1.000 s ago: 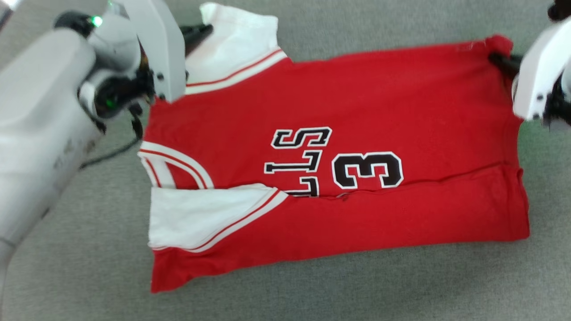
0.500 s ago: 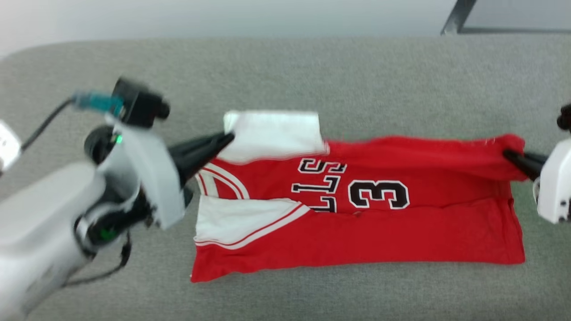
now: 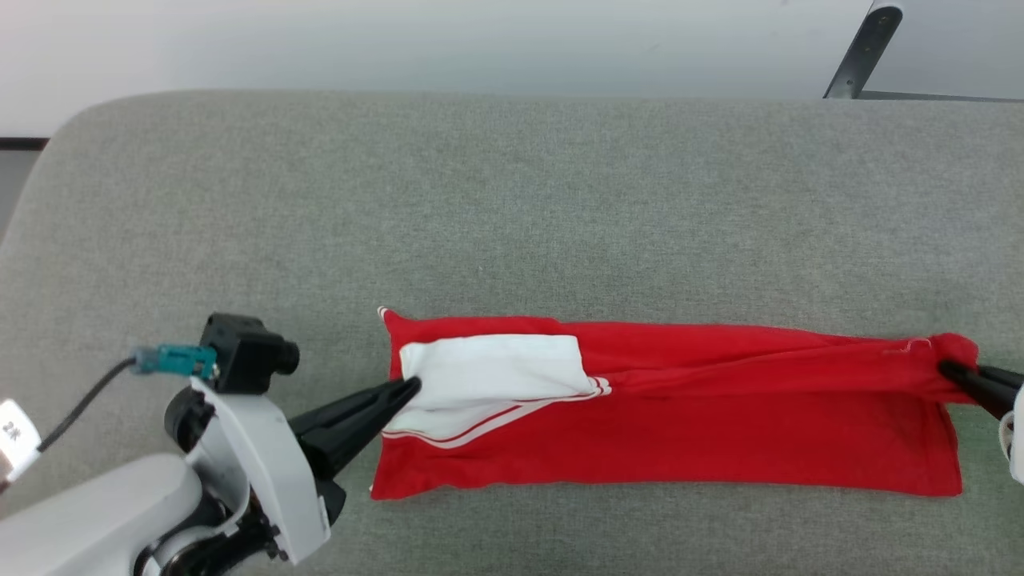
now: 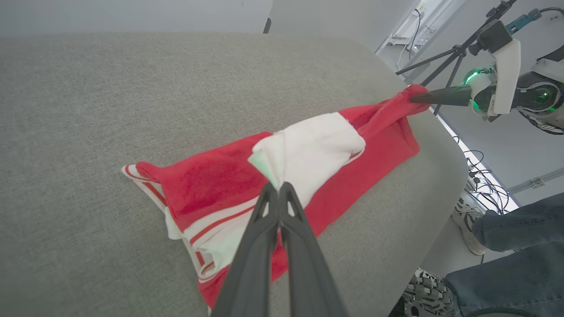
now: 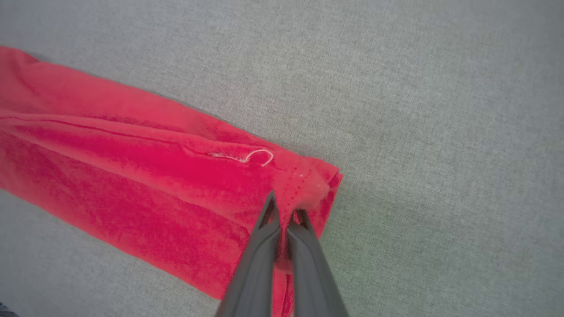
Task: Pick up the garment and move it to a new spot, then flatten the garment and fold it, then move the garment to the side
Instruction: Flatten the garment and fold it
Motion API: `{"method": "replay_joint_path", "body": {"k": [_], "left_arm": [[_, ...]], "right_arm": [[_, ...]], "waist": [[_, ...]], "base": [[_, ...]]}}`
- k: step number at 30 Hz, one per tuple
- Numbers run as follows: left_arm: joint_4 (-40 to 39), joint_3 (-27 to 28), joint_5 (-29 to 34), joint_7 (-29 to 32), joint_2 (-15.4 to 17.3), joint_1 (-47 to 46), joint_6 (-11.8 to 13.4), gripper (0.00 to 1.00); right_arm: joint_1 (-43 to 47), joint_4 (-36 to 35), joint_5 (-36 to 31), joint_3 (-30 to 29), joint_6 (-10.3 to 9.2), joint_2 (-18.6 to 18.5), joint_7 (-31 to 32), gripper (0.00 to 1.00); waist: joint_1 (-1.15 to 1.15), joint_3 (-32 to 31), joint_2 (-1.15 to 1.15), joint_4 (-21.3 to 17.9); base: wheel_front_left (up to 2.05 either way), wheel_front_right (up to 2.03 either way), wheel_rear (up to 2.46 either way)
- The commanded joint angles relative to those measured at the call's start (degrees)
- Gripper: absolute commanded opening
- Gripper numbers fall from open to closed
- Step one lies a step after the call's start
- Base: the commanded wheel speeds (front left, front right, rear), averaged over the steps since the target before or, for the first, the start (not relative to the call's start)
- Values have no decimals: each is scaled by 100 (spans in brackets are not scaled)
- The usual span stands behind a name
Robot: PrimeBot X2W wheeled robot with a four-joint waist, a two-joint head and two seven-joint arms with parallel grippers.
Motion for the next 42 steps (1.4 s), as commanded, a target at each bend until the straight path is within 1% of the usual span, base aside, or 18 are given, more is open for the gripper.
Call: {"method": "replay_joint_path", "body": {"k": [1,6,10,13,14,15,16,17,18,23,28,30,34,36,41,42], "left_arm": [[-3,4,-28,-57,27,137,60,0],[108,-30,31,-103,-16,319,145,0],[321,-58,130,-186,-210,435,205,0],[582,-63,227,-280,-404,468,290,0],[662,-70,251,-299,-465,482,300,14],[741,-70,280,-325,-509,490,331,31],[814,-53,289,-381,-555,494,350,49],[876,-21,299,-444,-599,494,366,82],[931,14,286,-506,-638,500,385,100],[1020,224,251,-787,-696,629,458,100],[975,651,331,-938,-712,981,754,100],[930,962,417,-952,-787,1167,872,100],[828,1823,827,-951,-1146,1763,1082,100],[810,2161,1167,-953,-1345,2042,1178,100],[762,2764,2036,-955,-1918,2618,1378,100],[772,2845,2269,-954,-1986,2694,1439,100]], "right_arm": [[209,-68,-96,-140,-5,-9,74,0],[506,-207,-223,-411,-5,161,202,0],[703,-188,-482,-703,-5,366,253,0],[774,-139,-623,-914,-5,631,218,0],[796,-127,-679,-987,-5,700,209,5],[819,-109,-736,-1046,-5,755,205,24],[844,-108,-801,-1105,-5,816,217,46],[869,-105,-825,-1148,-5,885,235,81],[896,-116,-802,-1198,-5,948,244,100],[1129,-329,-728,-1543,-5,958,398,100],[1330,-511,-714,-1944,-5,809,736,100],[1409,-506,-632,-2082,-5,817,959,100],[1520,-335,-502,-2365,-5,806,1422,100],[1569,-206,-450,-2500,-5,826,1602,100],[1658,159,-442,-2857,-5,889,1904,100],[1650,226,-465,-2919,-5,894,1976,100]], "waist": [[0,55,0,11],[0,155,0,-9],[0,241,0,-21],[0,280,0,-29],[0,285,0,-33],[0,285,0,-33],[0,284,0,-31],[0,272,0,-26],[0,249,0,-15],[0,107,0,36],[0,-37,0,105],[0,-75,0,163],[0,-110,0,353],[0,-124,0,468],[0,-172,0,802],[0,-179,0,864]], "base": [[0,0,0],[0,0,0],[0,0,0],[0,0,0],[0,0,0],[0,0,0],[0,0,0],[0,0,0],[0,0,0],[0,0,0],[0,0,0],[0,0,0],[0,0,0],[0,0,0],[0,0,0],[0,0,0]]}}
